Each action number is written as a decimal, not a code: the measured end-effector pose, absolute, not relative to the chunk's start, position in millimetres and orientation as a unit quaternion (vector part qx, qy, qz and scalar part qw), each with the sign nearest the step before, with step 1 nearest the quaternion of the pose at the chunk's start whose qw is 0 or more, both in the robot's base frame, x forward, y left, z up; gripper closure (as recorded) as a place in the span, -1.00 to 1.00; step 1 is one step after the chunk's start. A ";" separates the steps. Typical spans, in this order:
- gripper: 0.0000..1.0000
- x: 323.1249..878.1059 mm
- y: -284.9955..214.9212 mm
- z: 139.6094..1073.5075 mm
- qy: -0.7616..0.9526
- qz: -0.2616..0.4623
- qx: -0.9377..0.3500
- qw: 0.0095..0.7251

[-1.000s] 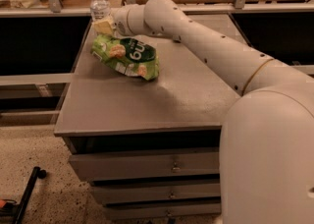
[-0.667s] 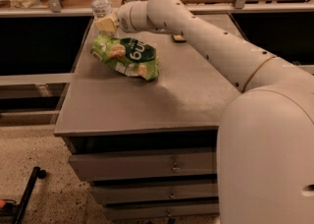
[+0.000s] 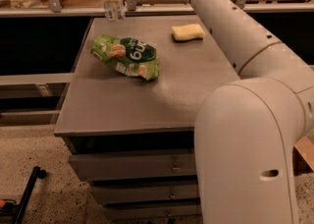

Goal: Knock blue plastic bottle over

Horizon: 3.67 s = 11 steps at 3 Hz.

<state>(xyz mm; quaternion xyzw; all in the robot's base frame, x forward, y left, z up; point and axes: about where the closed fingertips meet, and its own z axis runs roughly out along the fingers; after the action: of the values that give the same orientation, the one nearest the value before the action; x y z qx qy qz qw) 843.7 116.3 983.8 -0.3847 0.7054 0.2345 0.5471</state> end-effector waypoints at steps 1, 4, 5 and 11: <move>1.00 830.2 93.6 1023.1 0.712 0.225 -0.386 0.542; 1.00 704.2 22.2 1062.3 0.757 0.217 -0.338 0.515; 1.00 661.5 2.5 1043.8 0.788 0.211 -0.321 0.481; 1.00 538.1 -99.8 968.9 0.923 0.115 -0.345 0.127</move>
Offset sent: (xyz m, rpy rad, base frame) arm -0.1091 -0.0821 0.0845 -0.0526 0.0767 -0.0738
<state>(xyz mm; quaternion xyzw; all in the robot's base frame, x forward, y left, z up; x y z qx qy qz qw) 538.1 -99.8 968.9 -0.3453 0.9227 0.1147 0.1274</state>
